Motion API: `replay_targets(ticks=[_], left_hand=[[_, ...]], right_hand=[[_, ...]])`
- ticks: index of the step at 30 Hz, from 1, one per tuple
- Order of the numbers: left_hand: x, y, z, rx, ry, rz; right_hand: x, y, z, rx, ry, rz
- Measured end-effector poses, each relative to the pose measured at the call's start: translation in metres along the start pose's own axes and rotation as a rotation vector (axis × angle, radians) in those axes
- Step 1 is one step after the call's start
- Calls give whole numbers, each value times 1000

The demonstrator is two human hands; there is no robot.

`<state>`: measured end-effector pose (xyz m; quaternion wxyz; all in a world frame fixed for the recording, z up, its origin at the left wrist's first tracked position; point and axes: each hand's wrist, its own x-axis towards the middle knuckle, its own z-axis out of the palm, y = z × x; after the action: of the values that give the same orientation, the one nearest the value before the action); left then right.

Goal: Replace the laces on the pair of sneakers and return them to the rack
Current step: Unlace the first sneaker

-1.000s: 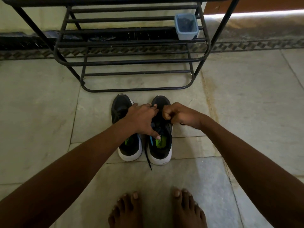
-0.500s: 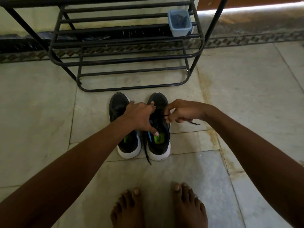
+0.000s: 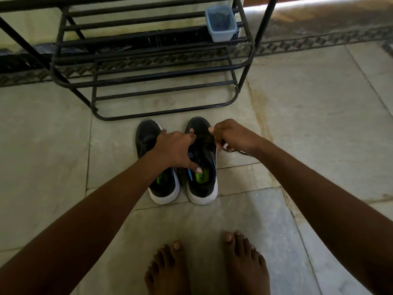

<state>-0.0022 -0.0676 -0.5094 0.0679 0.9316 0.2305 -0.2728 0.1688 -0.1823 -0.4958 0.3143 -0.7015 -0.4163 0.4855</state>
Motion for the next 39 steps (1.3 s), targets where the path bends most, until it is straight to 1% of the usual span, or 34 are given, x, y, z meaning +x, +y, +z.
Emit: replay_targets(ticks=[2, 3, 5, 7, 8, 9, 10, 12, 14, 15, 16, 17, 19, 21, 24, 26, 29, 31, 33, 34, 37, 38, 39], left_hand=[[1, 1, 1, -1, -10, -8], [1, 2, 1, -2, -9, -12], [2, 2, 0, -6, -11, -15], [1, 2, 0, -12, -15, -16], [1, 2, 0, -13, -14, -16], [1, 1, 1, -17, -11, -16], [2, 1, 1, -23, -8, -15], [2, 0, 3, -29, -2, -8], [2, 0, 4, -28, 6, -1], [3, 0, 4, -29, 6, 1], [3, 0, 4, -31, 4, 1], [4, 0, 5, -32, 1, 0], [5, -1, 6, -35, -5, 2], [5, -2, 6, -54, -2, -3], [6, -3, 7, -56, -6, -2], [6, -4, 8, -61, -13, -3], [7, -4, 9, -70, -16, -10], [7, -3, 10, -78, -15, -6], [6, -5, 11, -79, -12, -9], [7, -5, 11, -88, -15, -13], [6, -4, 9, -93, -11, -15], [5, -3, 8, -86, -10, -9], [4, -3, 6, -79, -14, -5]], right_hand=[[4, 2, -3, -281, 1, 16], [5, 2, -5, -340, -8, 18], [6, 2, -10, -350, -64, 3], [6, 3, -13, -432, -121, -20], [6, 4, -12, -456, -121, -45], [5, 4, -10, -426, -98, -81], [3, 3, -6, -321, -51, -118], [-1, 3, 2, 24, 66, -158], [-2, 6, 8, 299, 123, -146], [-1, 8, 11, 350, 140, -138], [0, 9, 13, 337, 160, -146], [1, 10, 14, 251, 178, -172], [6, 13, 13, -80, 188, -253], [9, 14, 12, -390, 105, -304], [12, 12, 9, -696, -42, -317], [14, 6, 7, -804, -84, -297], [15, -4, 0, -828, -95, -284], [13, -7, -5, -789, -116, -271], [9, -7, -6, -650, -104, -304], [7, -5, -5, -517, -65, -319], [1, -1, 3, 70, 49, -286], [2, 0, 6, 216, 81, -273], [2, 1, 9, 311, 116, -259]])
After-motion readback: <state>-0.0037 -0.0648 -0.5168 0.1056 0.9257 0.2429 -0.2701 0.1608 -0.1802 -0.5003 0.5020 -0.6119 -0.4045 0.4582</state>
